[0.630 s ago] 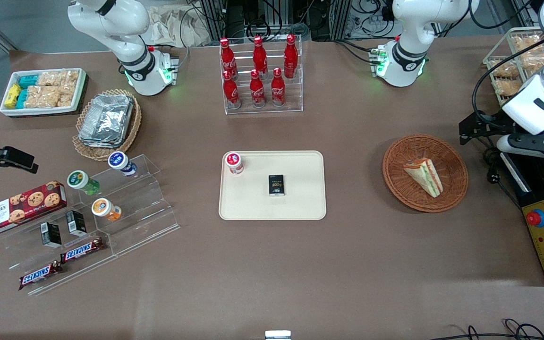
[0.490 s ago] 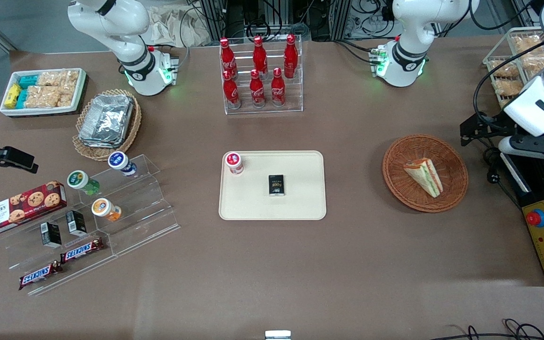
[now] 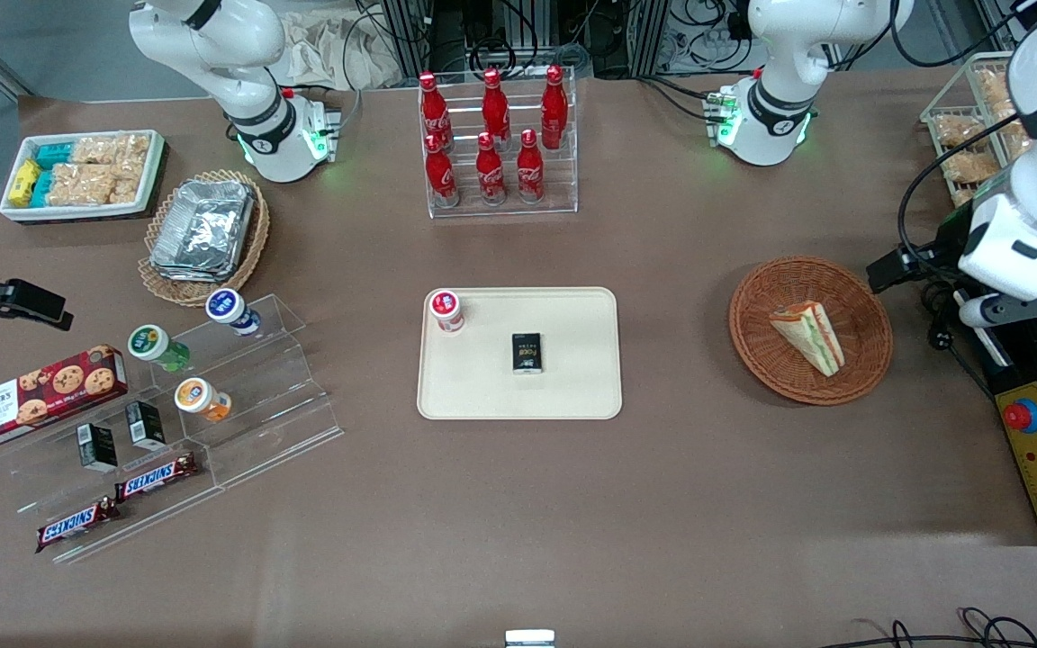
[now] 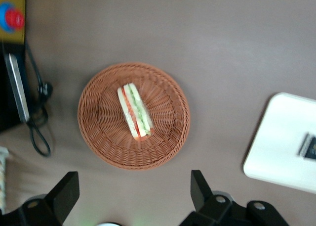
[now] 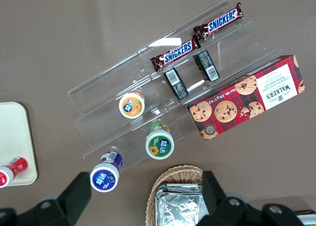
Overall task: Place sandwich from basket to tray
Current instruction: 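Move the left gripper down over the wrapped sandwich in the wicker basket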
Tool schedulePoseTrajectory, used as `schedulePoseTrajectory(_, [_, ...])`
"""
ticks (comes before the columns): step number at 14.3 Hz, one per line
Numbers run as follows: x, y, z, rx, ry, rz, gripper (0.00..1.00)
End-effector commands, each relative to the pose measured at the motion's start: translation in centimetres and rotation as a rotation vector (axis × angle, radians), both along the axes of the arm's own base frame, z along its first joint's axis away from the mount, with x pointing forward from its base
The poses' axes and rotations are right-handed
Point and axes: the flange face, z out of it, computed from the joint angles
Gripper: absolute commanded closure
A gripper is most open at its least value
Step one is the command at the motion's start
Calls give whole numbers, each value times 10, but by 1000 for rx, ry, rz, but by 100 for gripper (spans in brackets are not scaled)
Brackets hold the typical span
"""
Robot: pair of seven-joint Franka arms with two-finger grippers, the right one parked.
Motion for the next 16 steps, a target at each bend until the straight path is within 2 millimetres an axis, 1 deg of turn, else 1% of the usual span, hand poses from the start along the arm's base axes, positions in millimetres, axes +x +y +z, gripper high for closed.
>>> schedulePoseTrajectory(1, [-23,8,-40,37,-33,243,0])
schedulePoseTrajectory(2, [-30,5,-64,39,-57,321,0])
schedulePoseTrajectory(3, [-39,5,-82,33,-95,354,0])
schedulePoseTrajectory(4, [-49,7,-104,23,-127,363,0])
schedulePoseTrajectory(6, [-57,9,-142,18,-142,381,0])
schedulePoseTrajectory(8, [-62,14,-165,11,-161,398,0])
schedulePoseTrajectory(9, [-64,28,-178,10,-169,428,0])
schedulePoseTrajectory(10, [-68,31,-187,9,-177,437,0])
schedulePoseTrajectory(13, [-73,33,-214,12,-159,449,0])
schedulePoseTrajectory(16, [-81,33,-240,14,-151,499,0])
